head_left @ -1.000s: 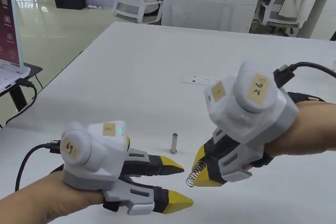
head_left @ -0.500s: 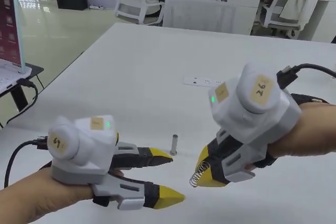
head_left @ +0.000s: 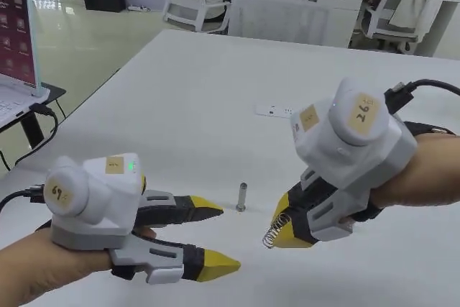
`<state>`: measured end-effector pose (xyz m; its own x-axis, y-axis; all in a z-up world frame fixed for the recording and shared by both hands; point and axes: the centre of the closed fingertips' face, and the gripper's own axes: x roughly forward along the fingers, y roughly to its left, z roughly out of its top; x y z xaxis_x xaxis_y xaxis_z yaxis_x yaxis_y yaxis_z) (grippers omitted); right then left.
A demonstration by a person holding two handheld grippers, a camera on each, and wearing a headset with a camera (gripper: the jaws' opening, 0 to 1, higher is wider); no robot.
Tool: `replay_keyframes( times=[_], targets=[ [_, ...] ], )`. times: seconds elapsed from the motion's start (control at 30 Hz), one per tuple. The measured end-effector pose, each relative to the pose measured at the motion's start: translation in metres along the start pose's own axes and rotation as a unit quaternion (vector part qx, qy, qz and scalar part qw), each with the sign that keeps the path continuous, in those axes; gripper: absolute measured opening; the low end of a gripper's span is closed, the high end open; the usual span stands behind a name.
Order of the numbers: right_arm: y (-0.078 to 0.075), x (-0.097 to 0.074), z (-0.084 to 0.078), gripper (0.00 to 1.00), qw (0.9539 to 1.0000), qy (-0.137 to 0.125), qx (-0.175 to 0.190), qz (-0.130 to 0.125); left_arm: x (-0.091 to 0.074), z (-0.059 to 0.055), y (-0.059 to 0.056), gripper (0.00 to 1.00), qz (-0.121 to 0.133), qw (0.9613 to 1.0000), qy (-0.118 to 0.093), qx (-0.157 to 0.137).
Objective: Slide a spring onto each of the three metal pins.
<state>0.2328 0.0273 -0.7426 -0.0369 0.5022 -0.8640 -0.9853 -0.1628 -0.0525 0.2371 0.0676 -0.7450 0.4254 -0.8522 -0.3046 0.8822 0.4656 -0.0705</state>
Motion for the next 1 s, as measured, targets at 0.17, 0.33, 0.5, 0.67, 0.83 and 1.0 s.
replay_keyframes(
  times=[0.17,0.33,0.5,0.67,0.83,1.0],
  targets=[
    [-0.004,0.0,0.0,0.09,1.0,0.001,-0.001,-0.001,-0.007,0.001,0.001,0.43,0.012,0.9998,-0.013,-0.008],
    [-0.01,-0.001,-0.001,0.09,1.0,0.003,-0.001,-0.004,-0.008,-0.003,0.003,0.43,0.021,0.9996,-0.015,-0.013],
    [-0.018,-0.002,-0.004,0.09,0.9999,0.005,0.004,-0.008,-0.006,-0.005,0.002,0.43,0.028,0.9992,-0.019,-0.02],
    [-0.031,-0.001,-0.007,0.09,0.9997,0.008,0.009,-0.019,-0.003,-0.006,0.003,0.43,0.029,0.9991,-0.021,-0.024],
    [-0.044,-0.001,-0.008,0.09,0.9994,0.011,0.014,-0.03,-0.002,-0.004,0.003,0.43,0.033,0.9988,-0.025,-0.025],
    [-0.057,0.002,-0.007,0.09,0.9992,0.014,0.019,-0.032,-0.002,-0.005,0.003,0.43,0.034,0.9988,-0.025,-0.026]
  ],
)
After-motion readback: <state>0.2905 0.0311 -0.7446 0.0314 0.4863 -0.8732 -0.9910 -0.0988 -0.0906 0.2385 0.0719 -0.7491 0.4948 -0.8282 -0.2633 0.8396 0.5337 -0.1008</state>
